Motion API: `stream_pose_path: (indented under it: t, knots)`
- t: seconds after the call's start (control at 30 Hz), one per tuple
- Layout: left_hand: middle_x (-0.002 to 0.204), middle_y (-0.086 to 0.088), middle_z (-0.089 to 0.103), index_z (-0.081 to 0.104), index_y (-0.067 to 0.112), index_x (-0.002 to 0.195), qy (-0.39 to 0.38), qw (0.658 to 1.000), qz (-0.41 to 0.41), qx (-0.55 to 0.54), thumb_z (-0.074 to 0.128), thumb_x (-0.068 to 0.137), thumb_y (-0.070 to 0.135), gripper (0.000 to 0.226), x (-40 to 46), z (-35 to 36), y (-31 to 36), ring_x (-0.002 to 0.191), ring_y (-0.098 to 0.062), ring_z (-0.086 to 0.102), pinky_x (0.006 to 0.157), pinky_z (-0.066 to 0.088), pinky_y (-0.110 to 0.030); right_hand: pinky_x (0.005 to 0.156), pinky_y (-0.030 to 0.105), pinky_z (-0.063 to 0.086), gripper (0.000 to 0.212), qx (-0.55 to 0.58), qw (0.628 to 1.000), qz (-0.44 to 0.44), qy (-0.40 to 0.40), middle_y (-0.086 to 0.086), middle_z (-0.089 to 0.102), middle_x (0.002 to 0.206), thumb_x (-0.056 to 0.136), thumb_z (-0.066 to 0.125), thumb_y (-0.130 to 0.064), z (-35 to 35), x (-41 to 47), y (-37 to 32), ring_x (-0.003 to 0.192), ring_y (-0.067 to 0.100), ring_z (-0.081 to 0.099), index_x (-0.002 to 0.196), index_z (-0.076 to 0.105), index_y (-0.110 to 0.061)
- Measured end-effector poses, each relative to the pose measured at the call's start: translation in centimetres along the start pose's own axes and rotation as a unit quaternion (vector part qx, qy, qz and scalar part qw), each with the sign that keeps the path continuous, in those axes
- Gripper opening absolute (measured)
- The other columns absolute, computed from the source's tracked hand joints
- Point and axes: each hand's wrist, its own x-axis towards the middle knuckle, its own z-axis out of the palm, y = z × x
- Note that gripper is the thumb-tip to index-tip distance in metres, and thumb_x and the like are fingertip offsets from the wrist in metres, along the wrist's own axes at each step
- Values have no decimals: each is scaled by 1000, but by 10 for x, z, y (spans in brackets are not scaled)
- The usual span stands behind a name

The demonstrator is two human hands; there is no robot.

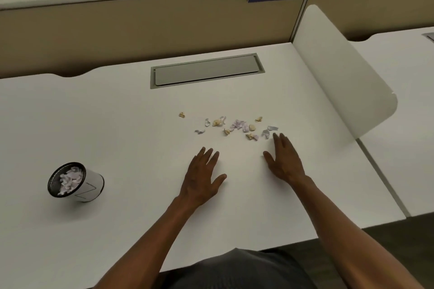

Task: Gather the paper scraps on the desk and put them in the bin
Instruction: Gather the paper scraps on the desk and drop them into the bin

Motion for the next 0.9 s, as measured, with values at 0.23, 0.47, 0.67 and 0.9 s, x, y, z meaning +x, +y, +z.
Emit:
stream_pose_path:
  t: [0.23, 0.47, 0.67, 0.9]
  knots:
    - [162, -4, 29, 32, 19, 154, 31, 999, -10, 28, 54, 94, 55, 73, 38, 0, 11, 153, -20, 13, 123, 17, -37, 119, 42, 31, 65, 36, 989, -137, -41, 10, 30, 161, 100, 47, -35, 5, -25, -16, 148, 27, 28, 158, 20, -22]
    - [160, -9, 33, 36, 15, 152, 26, 997, 37, 63, 38, 95, 58, 71, 79, 1, 38, 152, -26, 20, 122, 18, -38, 107, 48, 41, 53, 19, 998, -52, 9, 23, 43, 148, 99, 49, -25, -25, 49, -6, 137, 41, 38, 148, 39, -6]
    - [160, -10, 31, 36, 14, 152, 13, 999, 24, 36, 36, 101, 27, 53, 118, 3, 57, 151, -28, 20, 123, 21, -43, 69, 41, 50, 28, -85, 984, -159, -4, 18, 56, 115, 93, 51, -18, -11, 43, -5, 98, 40, 54, 116, 61, -7]
    - [162, -10, 27, 29, 13, 154, -47, 997, 18, 60, 38, 102, 26, 55, 141, 16, 54, 151, -32, 21, 122, 20, -42, 76, 40, 53, 40, 11, 985, -174, 3, 14, 57, 129, 97, 49, -19, -18, 31, -17, 112, 33, 54, 136, 54, -10]
